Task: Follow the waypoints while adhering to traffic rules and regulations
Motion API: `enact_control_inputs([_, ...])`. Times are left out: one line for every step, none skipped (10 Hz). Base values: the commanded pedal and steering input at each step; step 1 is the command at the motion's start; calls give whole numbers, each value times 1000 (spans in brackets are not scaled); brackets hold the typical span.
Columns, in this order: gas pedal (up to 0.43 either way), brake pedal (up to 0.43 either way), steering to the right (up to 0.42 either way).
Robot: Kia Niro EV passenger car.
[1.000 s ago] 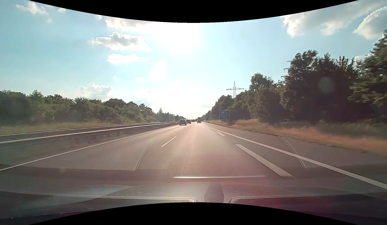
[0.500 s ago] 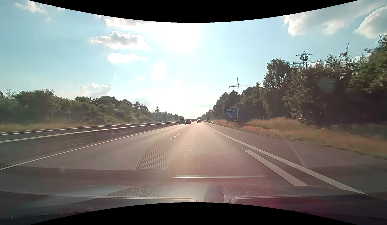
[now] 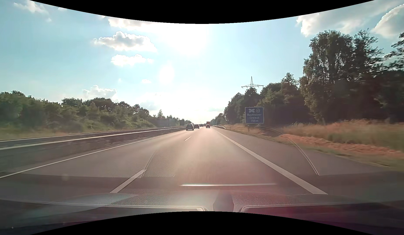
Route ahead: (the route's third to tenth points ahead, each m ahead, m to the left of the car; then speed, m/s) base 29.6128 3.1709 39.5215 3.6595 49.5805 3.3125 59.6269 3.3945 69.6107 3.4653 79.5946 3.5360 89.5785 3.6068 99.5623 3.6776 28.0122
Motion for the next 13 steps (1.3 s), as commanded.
enact_control_inputs([0,0,-3])
enact_control_inputs([0,0,-2])
enact_control_inputs([0,0,-3])
enact_control_inputs([0,0,-3])
enact_control_inputs([0,0,-3])
enact_control_inputs([0,0,-3])
enact_control_inputs([0,0,-2])
enact_control_inputs([0,0,-3])
enact_control_inputs([0,0,-3])
enact_control_inputs([0,0,-3])
enact_control_inputs([0,0,-3])
enact_control_inputs([0,0,-3])
enact_control_inputs([0,0,-3])
